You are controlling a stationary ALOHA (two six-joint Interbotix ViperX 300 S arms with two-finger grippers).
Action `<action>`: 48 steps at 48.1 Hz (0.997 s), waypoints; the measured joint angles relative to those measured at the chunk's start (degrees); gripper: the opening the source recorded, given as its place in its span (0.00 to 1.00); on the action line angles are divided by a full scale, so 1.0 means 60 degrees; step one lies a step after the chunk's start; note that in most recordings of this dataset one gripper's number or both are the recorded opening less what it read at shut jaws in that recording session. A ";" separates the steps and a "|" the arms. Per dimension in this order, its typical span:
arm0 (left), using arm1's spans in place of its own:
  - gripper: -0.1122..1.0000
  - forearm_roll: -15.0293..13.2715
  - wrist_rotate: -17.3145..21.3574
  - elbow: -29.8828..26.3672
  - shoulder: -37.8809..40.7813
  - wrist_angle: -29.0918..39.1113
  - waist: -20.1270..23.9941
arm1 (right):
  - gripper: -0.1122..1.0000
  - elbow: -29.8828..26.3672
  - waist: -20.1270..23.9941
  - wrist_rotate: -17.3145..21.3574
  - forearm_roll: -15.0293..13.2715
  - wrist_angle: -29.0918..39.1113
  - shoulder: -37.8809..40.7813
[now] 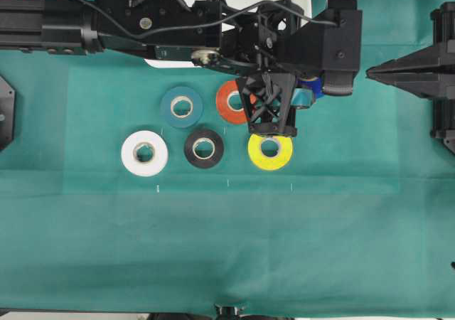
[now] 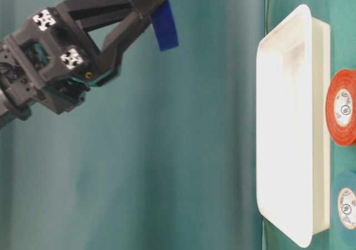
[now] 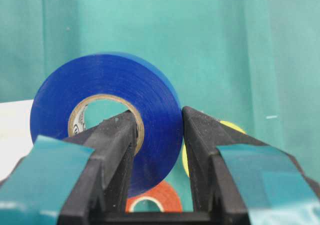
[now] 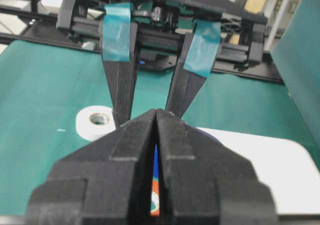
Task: Pick up the tape from a random location and place it into the white case.
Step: 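Lift the blue tape roll upward with the left gripper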
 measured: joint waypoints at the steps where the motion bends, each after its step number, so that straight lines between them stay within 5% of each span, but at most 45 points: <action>1: 0.33 0.0000 0.0000 -0.0059 0.0000 0.0029 0.0000 | 0.10 0.0000 0.0000 0.0000 0.0000 0.0000 0.0000; 48: 0.33 0.0015 0.0000 -0.0146 0.0000 0.0103 0.0000 | 0.10 0.0000 0.0000 0.0000 0.0000 0.0029 0.0000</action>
